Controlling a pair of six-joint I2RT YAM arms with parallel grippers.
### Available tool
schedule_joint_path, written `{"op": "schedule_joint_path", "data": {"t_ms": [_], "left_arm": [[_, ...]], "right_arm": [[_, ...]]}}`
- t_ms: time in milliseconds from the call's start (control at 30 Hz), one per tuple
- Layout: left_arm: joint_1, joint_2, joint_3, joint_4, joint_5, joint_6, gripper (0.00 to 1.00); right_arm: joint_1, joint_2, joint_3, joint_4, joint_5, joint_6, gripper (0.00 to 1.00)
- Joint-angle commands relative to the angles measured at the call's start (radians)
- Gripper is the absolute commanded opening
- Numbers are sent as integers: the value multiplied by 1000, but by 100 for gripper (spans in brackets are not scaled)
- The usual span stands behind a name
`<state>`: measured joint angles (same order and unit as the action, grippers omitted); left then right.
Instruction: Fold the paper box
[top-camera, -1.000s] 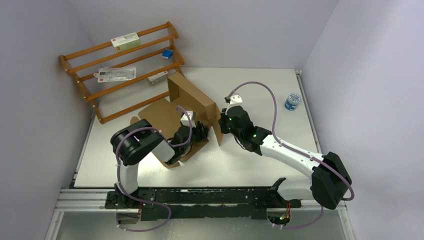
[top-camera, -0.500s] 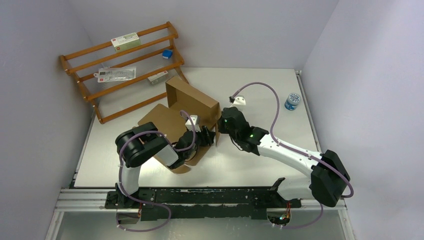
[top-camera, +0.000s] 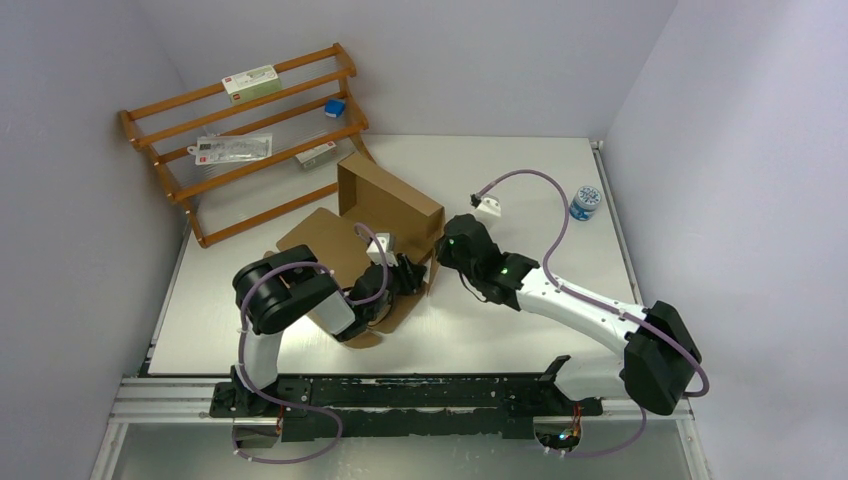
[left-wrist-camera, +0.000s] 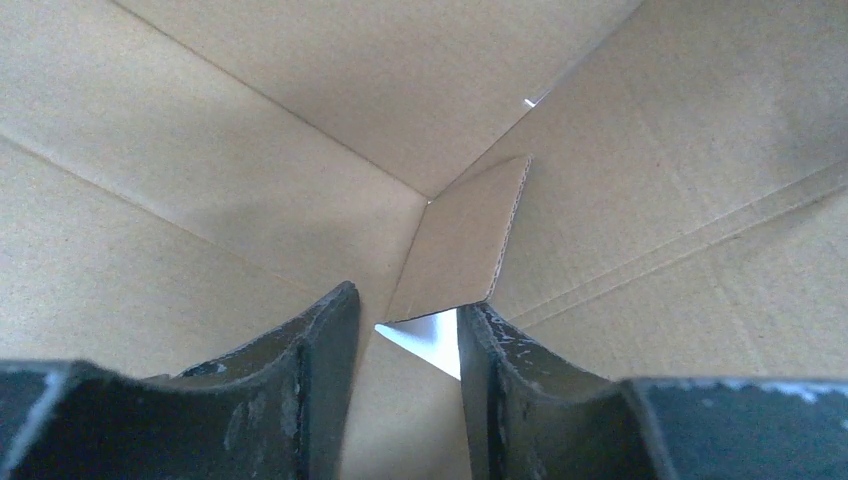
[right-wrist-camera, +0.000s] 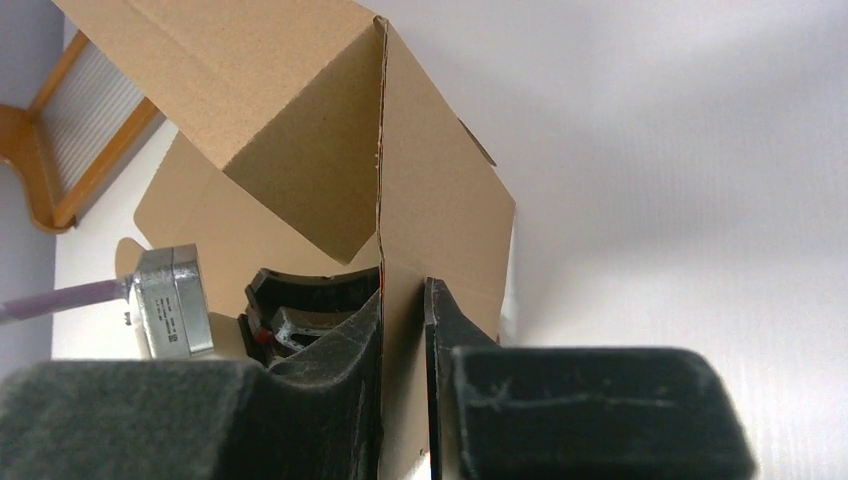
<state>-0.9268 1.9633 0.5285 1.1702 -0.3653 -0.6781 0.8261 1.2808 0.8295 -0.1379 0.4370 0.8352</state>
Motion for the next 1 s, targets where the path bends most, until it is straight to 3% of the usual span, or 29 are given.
{"op": "schedule_joint_path", "data": {"t_ms": [0,367,533,800,967], "left_arm": [[-16,39,-33,-39,49,-43,46],[-27,40,-29,-35,69,-57,40],[-35,39,-25,-43,71,-52,38],[-36,43,-22,-51,57,-39,36],[-35,44,-29,-47,51,-44,36]], "right_arm": [[10,-35,32,4,29,116,16],[10,-14,-10,54,37,126,18],[11,19,-33,132,-63,48,25],[11,-62,-127,351,-235,-141,41],[10,-64,-162,426,-315,-162,45]]}}
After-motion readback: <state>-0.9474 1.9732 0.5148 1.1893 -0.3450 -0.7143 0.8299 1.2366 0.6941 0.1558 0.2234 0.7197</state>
